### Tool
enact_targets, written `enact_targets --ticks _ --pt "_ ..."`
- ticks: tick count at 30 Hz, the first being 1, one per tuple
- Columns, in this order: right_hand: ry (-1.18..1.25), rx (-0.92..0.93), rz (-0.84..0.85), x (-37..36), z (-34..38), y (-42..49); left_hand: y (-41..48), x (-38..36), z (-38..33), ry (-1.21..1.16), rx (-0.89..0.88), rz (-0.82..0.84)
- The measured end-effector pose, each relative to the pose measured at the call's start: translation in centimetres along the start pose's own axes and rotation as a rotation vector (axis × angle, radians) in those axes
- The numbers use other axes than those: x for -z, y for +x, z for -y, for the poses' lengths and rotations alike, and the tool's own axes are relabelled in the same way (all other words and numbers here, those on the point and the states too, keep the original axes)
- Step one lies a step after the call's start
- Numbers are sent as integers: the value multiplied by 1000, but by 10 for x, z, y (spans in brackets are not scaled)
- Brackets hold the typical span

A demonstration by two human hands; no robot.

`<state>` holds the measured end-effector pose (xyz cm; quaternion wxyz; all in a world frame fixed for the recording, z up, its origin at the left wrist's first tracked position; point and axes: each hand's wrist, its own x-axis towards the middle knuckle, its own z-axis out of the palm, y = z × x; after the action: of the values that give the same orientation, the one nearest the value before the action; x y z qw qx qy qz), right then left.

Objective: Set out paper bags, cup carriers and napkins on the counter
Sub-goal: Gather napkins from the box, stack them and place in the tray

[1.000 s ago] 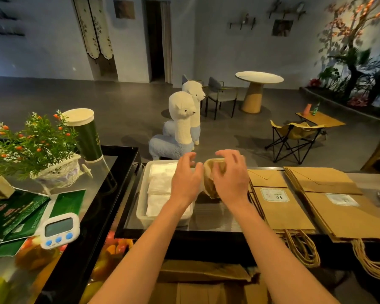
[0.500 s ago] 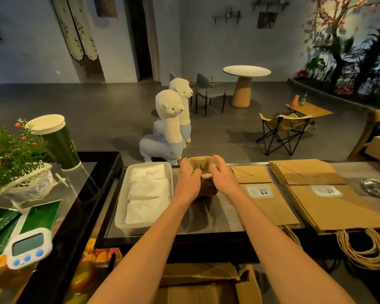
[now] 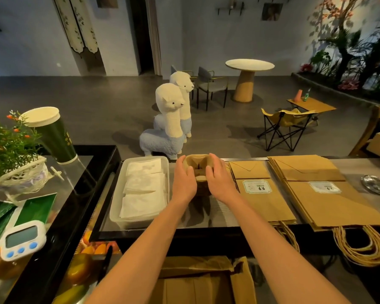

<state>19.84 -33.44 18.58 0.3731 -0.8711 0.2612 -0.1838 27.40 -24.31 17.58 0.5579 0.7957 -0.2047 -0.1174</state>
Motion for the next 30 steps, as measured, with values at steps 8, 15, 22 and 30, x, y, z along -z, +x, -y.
enact_targets --ticks 8,15,22,30 --pt "-224 321 -320 -16 47 -29 -19 71 -12 257 -143 -86" --pt "-323 322 173 -83 81 -50 -29 131 60 860 -114 -53" --pt "-457 280 198 -90 87 -55 -17 142 60 966 -198 29" --pt "-413 186 249 -89 98 -44 -8 133 61 1005 -108 154"
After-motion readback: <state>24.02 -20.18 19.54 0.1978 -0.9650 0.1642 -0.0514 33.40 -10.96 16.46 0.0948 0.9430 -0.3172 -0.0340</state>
